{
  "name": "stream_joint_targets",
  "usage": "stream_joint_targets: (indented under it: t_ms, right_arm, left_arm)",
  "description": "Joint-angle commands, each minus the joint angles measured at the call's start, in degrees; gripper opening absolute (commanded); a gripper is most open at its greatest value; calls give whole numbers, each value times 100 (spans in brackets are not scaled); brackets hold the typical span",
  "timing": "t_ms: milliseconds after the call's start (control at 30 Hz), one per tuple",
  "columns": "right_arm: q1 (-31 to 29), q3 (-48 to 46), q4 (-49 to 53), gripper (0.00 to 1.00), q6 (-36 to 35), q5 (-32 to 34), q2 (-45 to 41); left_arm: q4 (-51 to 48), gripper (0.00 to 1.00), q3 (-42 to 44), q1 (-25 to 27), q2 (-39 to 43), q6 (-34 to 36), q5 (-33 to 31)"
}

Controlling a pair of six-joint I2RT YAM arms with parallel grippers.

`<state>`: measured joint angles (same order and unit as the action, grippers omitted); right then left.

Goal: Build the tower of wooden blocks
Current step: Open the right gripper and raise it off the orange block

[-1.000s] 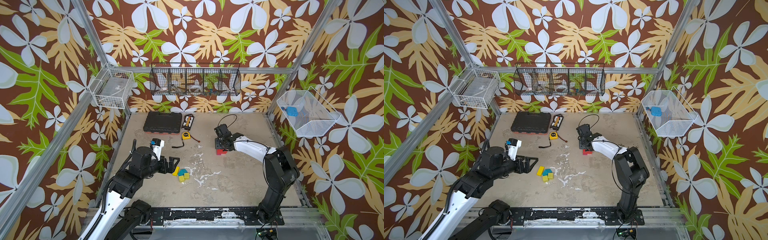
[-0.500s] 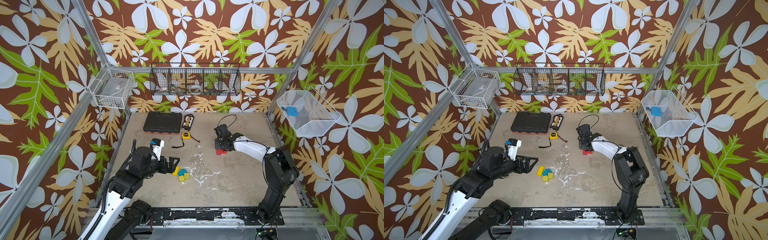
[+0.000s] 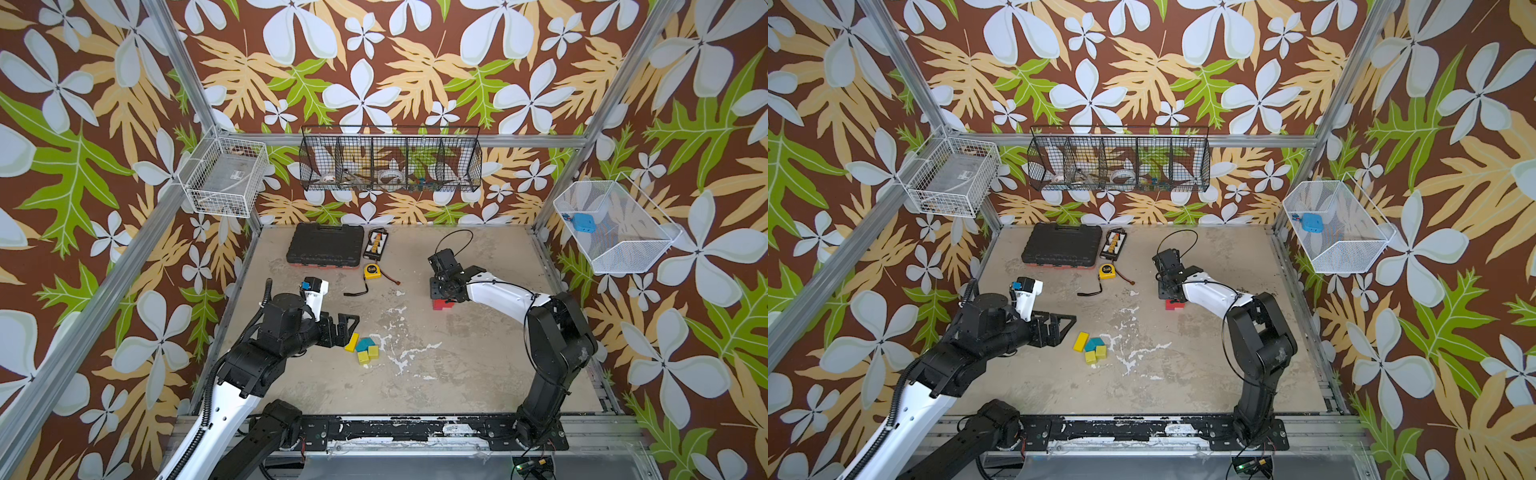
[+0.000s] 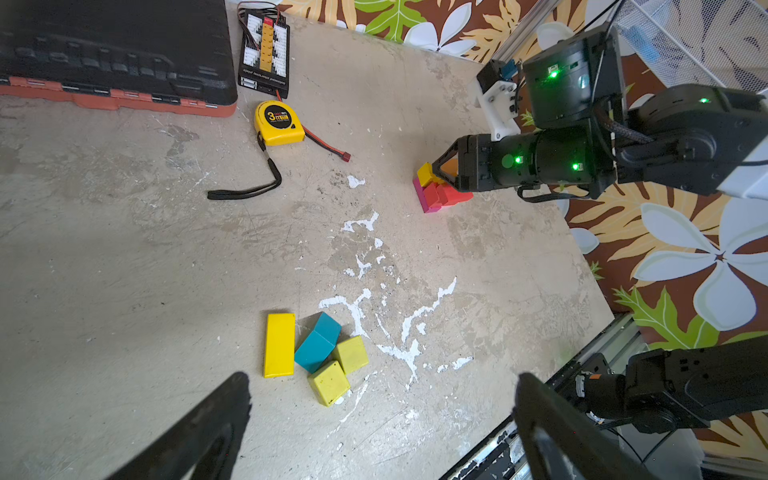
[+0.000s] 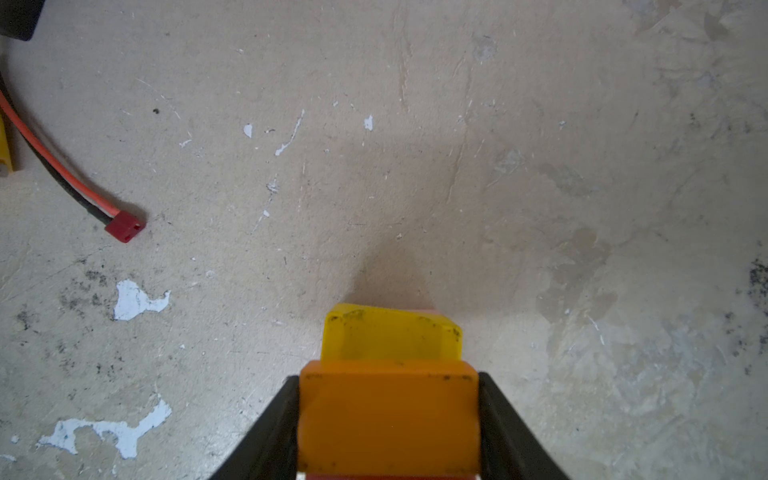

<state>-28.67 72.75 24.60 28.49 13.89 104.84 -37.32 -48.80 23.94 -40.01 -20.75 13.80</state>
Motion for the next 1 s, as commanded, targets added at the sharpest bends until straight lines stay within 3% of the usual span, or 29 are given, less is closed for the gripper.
stream_joint_targets:
  t_ms: [0, 600, 967]
  right_arm:
    - [1, -17, -19, 50, 51, 61, 36]
    - [9, -40, -8, 65, 60, 44, -25]
    - [10, -5, 3, 68, 60, 61, -96]
  left_arm:
    - [93, 100, 7, -2, 10, 19, 9]
    - [93, 100, 2, -4, 8, 19, 9]
    - [93, 100, 9, -4, 6, 19, 9]
